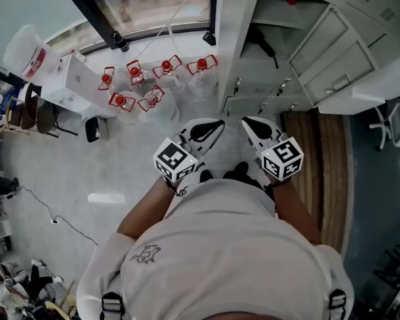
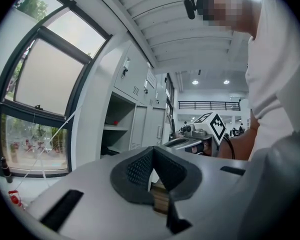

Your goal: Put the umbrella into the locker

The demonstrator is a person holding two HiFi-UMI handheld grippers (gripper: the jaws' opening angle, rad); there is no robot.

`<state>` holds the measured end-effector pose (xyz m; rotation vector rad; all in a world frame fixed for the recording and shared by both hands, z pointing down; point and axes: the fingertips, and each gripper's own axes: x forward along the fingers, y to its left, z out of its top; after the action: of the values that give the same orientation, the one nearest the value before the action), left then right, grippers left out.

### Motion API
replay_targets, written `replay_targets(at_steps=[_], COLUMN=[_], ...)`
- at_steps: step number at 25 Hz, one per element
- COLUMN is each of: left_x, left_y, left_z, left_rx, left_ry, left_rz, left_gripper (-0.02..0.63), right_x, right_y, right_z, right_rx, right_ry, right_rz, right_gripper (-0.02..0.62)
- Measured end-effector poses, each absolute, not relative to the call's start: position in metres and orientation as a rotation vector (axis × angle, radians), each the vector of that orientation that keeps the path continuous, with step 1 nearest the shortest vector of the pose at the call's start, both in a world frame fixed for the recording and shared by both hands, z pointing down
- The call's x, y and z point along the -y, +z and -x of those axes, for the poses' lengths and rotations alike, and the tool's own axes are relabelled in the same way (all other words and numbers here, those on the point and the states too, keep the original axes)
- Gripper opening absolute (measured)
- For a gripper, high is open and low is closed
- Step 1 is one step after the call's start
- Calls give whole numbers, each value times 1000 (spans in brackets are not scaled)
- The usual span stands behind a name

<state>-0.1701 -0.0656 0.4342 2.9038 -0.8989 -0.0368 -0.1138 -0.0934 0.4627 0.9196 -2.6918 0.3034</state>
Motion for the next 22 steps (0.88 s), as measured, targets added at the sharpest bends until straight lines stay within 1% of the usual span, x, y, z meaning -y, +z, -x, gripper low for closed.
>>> replay_targets(at_steps=[5,9,22], left_x=[48,40,-12], left_y=[426,423,416], left_z=[159,139,25], left_rx=[897,934,930], left_ry=[-35,-26,-34], left_rz=[-2936,-2941,-2963], left_gripper=[11,11,11], right_x=[78,66,3], right_y=[448,445,447], right_z=[106,83,-42], right_rx=[2737,2752,2759], right_ry=[241,224,264], right_rz=[-941,-936,-988], right_gripper=[44,44,44])
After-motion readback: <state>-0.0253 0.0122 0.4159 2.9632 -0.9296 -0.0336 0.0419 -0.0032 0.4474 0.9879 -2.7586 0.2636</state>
